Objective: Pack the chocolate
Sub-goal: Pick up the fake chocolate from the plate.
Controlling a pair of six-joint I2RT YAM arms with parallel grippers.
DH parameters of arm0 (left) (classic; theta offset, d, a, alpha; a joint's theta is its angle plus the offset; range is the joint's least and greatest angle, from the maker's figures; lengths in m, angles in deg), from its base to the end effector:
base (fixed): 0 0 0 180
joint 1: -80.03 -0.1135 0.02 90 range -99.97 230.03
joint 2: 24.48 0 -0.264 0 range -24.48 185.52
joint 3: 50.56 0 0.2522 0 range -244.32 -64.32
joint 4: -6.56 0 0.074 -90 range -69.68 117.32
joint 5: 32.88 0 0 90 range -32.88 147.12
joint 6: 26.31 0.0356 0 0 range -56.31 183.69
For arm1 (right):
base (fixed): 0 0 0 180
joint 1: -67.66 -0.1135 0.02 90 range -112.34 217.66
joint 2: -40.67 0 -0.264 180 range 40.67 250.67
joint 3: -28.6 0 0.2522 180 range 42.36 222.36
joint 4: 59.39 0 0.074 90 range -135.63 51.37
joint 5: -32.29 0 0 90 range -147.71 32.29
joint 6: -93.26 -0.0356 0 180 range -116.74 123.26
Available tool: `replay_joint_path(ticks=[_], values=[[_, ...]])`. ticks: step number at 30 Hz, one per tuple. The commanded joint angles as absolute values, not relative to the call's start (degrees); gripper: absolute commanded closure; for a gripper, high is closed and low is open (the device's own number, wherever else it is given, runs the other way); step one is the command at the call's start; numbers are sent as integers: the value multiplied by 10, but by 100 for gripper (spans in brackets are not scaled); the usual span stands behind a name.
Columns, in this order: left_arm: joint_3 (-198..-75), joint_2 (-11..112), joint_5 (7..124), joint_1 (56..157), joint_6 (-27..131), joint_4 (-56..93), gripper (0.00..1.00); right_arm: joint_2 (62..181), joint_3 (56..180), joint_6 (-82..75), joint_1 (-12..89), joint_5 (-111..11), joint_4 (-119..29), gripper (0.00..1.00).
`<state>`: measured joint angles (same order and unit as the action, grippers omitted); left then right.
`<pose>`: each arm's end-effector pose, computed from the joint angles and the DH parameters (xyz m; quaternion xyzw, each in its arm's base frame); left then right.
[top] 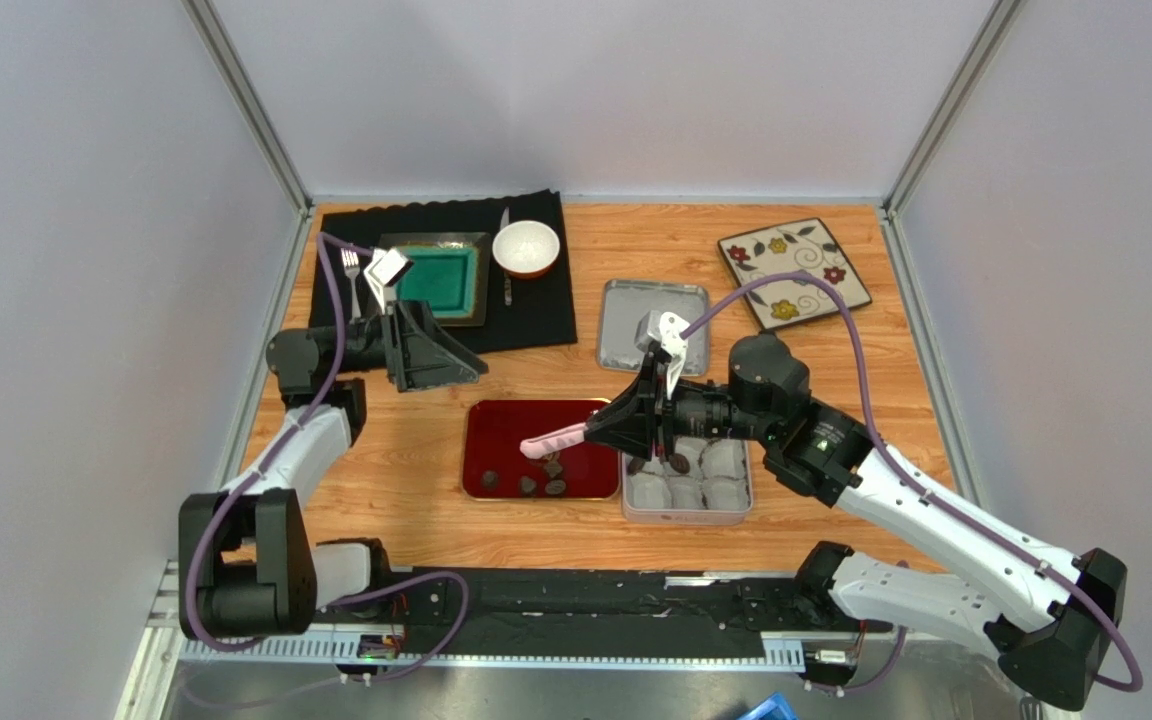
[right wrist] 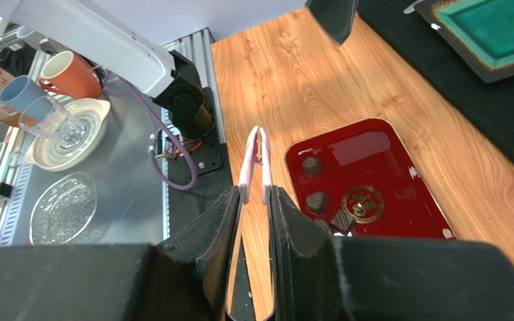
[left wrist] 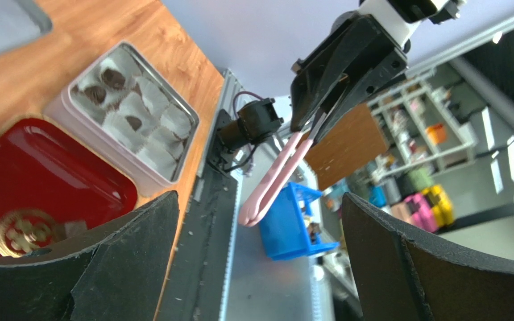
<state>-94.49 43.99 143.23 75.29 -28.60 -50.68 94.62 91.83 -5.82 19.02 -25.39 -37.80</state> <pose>0.2190 -0.0175 0.2956 0.1344 0.6809 -0.6800 0.2366 0.1279 0.1741 0.3454 -0.4174 0.6449 0.4806 0.4230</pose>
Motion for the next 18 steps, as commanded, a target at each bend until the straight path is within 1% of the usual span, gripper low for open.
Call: replay_joint_path(ticks=[1,3,6,7,9,10,12,13,15,16,18], values=[[-1022,498,1515,771,-248,-671,2,943,911,-52,176,-303,-383,100],[-1041,541,1513,779,-225,-671,2,939,912,-53,170,-299,-384,100],[-1115,591,1510,789,-218,-673,2,925,912,-50,157,-298,-382,100],[-1165,599,1510,791,-218,-673,2,921,911,-54,155,-292,-383,100],[-1227,624,1528,799,-229,-673,2,906,903,-65,154,-275,-390,100],[-1295,640,1538,819,-238,-675,2,902,901,-68,154,-267,-391,100],[-1361,658,1574,852,-253,-677,2,892,902,-71,153,-273,-384,100],[-1418,676,1584,863,-259,-677,2,888,902,-72,152,-277,-375,100],[-1478,701,1585,870,-274,-672,2,882,902,-70,152,-280,-369,100],[-1553,738,1585,870,-283,-668,1,880,901,-71,152,-280,-368,100],[-1641,785,1585,876,-310,-667,2,885,902,-74,151,-279,-368,100]])
